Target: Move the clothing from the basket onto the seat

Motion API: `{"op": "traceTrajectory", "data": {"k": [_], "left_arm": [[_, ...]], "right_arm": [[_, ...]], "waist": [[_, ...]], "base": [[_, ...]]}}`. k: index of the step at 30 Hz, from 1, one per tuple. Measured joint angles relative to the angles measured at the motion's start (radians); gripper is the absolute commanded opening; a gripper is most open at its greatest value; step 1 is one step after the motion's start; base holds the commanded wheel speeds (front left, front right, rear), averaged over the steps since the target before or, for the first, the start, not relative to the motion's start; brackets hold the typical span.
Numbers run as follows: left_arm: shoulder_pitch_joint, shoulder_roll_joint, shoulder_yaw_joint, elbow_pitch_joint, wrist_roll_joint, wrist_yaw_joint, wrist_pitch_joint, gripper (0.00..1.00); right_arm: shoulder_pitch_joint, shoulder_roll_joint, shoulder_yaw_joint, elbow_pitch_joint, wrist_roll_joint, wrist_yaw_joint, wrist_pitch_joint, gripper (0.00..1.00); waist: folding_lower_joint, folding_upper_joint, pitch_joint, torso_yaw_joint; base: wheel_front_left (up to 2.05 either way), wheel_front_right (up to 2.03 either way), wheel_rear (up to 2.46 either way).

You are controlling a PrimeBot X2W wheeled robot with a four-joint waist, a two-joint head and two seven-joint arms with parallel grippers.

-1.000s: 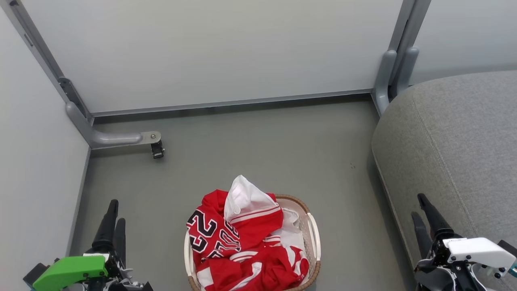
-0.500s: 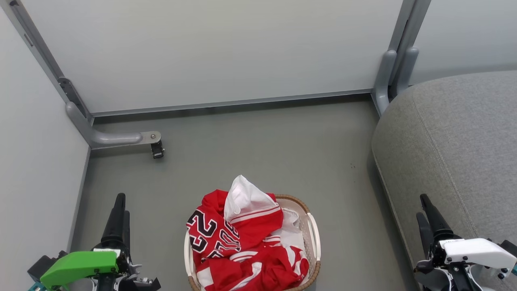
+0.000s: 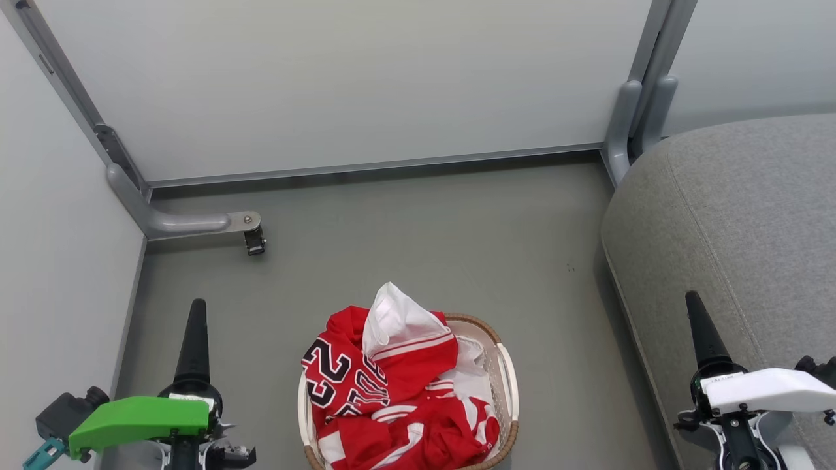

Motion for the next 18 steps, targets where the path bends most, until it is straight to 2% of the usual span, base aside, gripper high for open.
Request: {"op": "traceTrajectory", "data": {"k": [8,18], "left_arm": [[0.006,0.000,-0.010,-0.035,0.168,0.017,-0.030,1.00],[0.011,0.001,-0.029,-0.045,0.375,0.027,-0.061,1.00]], "right_arm": [[0.007,-0.002,0.035,-0.047,-0.204,0.000,-0.029,1.00],[0.021,-0.003,0.073,-0.049,-0.406,0.000,-0.063,1.00]], "waist": [[0.0000,0.0000,0.002,0.001],[0.0000,0.0000,0.004,0.000]], "base": [[0.00,0.00,0.00],[0.00,0.00,0.00]]}}
